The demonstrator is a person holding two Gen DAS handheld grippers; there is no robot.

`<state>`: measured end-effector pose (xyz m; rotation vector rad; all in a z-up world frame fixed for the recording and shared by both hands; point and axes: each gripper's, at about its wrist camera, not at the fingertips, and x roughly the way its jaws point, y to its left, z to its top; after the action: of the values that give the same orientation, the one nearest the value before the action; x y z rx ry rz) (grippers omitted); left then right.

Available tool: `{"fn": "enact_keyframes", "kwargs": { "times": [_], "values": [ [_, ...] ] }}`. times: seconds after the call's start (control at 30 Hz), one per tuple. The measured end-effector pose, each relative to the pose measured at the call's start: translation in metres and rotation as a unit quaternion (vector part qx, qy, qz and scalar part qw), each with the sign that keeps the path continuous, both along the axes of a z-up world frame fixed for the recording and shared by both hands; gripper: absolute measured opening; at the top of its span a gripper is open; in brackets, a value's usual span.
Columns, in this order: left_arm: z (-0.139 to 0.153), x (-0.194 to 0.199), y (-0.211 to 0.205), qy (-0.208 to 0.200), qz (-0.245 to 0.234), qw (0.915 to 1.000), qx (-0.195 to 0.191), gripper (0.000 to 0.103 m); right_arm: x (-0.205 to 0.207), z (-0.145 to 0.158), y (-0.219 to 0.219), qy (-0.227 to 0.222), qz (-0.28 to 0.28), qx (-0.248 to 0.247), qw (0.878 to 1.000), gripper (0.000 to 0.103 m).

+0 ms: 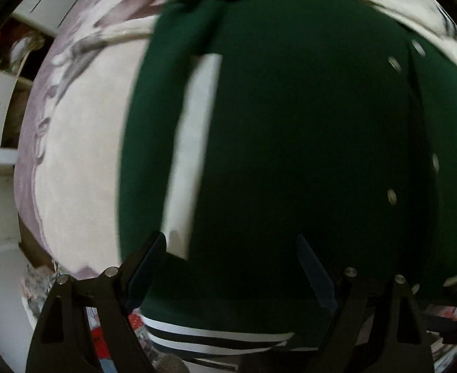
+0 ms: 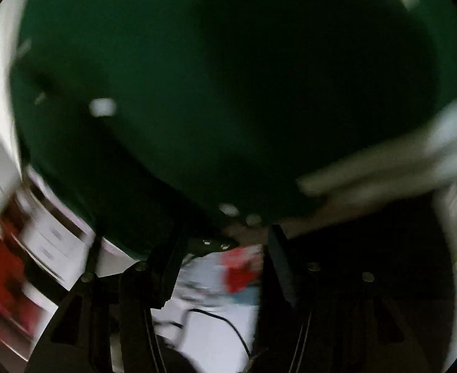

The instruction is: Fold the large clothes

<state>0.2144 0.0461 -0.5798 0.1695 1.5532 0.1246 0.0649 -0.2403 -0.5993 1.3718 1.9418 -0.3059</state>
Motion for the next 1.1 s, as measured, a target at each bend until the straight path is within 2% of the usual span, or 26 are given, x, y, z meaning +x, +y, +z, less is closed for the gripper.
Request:
{"fn": "enact_keyframes", "kwargs": {
  "times": [0.13,0.3,0.33,0.37,0.43,0.47,0.57,0.7,0.77,0.87,0.93,1.03,1.1],
  "values": [
    [-0.006,-0.006,-0.009,-0.005,-0.020,0.9998,0.002,0.085,-0.019,-0.011,0.000,-0.012,-0.056,-0.019,0.998,0.056],
    [-0.008,-0.005,-0.003,-0.003,-0.014,0.9999,0.001,0.085,-0.027,-0.013,0.006,-0.032,-0.112,-0.039,0.992,0.056],
    [-0.008,-0.004,-0.002,-0.003,-0.013,0.9999,0.001,0.085,-0.029,-0.013,0.014,-0.042,-0.124,-0.049,0.990,0.048],
    [-0.007,-0.003,-0.001,-0.003,-0.013,0.9999,0.001,0.085,-0.030,-0.010,0.017,-0.045,-0.127,-0.063,0.989,0.022],
    [-0.007,-0.003,0.001,-0.004,-0.013,0.9999,0.001,0.085,-0.033,-0.002,0.028,-0.044,-0.117,-0.089,0.988,0.008],
    [-0.007,-0.003,0.000,-0.004,-0.014,0.9999,0.001,0.085,-0.033,0.003,0.034,-0.047,-0.107,-0.092,0.989,0.006],
    [-0.007,-0.003,0.002,-0.005,-0.017,0.9998,0.001,0.085,-0.015,0.018,0.055,-0.068,-0.040,-0.092,0.993,0.005],
    [-0.006,-0.003,0.007,-0.005,-0.019,0.9998,0.002,0.085,-0.005,0.030,0.085,-0.079,0.001,-0.080,0.994,0.004],
    [-0.006,-0.003,0.008,-0.005,-0.022,0.9997,0.003,0.085,-0.002,0.023,0.101,-0.067,0.025,-0.077,0.994,0.000],
    [-0.001,-0.002,0.002,-0.008,-0.026,0.9996,0.006,0.085,-0.018,-0.015,0.133,0.012,0.062,-0.035,0.997,0.000],
    [0.009,0.002,0.002,-0.017,-0.023,0.9996,0.001,0.085,-0.023,-0.024,0.145,0.034,0.072,0.008,0.997,0.000],
    [0.027,0.011,0.004,-0.043,-0.013,0.9989,-0.010,0.085,0.003,0.002,0.139,-0.011,0.084,0.034,0.996,0.000],
    [0.037,0.018,0.001,-0.060,-0.011,0.9981,-0.011,0.085,0.033,0.035,0.116,-0.057,0.102,0.012,0.993,0.004]
  ]
}}
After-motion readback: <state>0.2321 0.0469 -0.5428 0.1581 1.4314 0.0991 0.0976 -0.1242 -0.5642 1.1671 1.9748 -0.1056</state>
